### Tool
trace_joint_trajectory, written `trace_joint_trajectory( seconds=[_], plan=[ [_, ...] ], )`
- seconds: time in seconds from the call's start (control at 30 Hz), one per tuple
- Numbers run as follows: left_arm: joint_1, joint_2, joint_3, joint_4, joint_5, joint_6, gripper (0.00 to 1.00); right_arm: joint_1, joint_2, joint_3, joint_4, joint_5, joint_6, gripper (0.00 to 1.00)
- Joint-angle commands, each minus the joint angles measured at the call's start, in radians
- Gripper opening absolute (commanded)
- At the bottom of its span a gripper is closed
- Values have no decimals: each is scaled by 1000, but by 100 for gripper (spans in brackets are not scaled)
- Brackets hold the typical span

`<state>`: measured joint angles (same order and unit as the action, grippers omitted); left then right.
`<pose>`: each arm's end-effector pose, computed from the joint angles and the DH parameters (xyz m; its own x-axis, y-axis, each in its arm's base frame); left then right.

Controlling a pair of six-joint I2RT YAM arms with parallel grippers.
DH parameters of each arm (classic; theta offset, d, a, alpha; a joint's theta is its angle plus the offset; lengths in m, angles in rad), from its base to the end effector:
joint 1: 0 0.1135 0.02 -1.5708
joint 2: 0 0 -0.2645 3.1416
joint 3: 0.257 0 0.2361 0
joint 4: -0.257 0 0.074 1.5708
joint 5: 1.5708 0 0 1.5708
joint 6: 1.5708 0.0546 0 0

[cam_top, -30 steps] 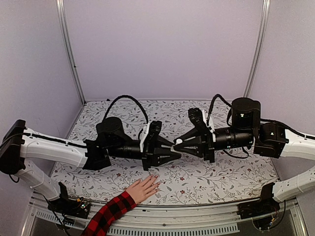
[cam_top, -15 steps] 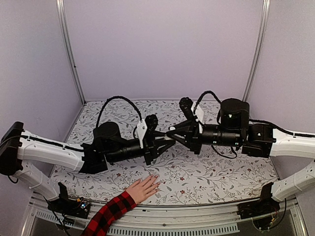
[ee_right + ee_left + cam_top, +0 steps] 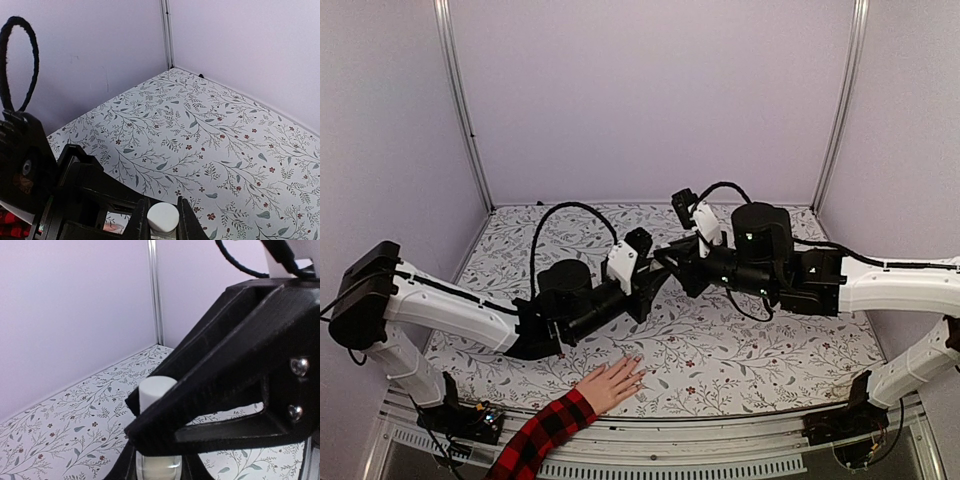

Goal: Paint the nails
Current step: Screw the nail polish bottle.

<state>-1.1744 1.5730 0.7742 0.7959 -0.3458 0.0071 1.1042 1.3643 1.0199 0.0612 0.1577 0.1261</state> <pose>0.1515 -0.3141 0.2559 0.0041 0.0075 -1.0000 0.7370 0.6759 0.0081 0.1533 0.2853 0.3160 -0.2271 -0.1748 -0.9581 -0.7919 0.6057 0.0772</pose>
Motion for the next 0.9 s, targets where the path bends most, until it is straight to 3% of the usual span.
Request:
trace_joint_trajectory(
  seconds=[0.0,0.27,0.33,0.43,0.5,0.63,0.87],
  plan=[
    [-17,35,67,59,-142,59,0,8,31,19,-23,39,41,0],
    [-16,-16,15,51,-134,55,0,-6,-46,-18,-32,21,27,0],
    [-16,-33,1,45,-132,56,0,-10,-79,-32,-23,-5,17,12],
    [-13,-56,-13,31,-119,59,0,-10,-133,-62,1,-51,-16,51],
    [-13,-66,-23,28,-110,68,0,-10,-178,-73,6,-88,-44,65],
    [-13,-83,-40,23,-61,89,0,-10,-245,-98,3,-146,-110,78],
    [-13,-131,-76,32,64,105,0,-12,-332,-138,-46,-253,-220,81]
  ],
)
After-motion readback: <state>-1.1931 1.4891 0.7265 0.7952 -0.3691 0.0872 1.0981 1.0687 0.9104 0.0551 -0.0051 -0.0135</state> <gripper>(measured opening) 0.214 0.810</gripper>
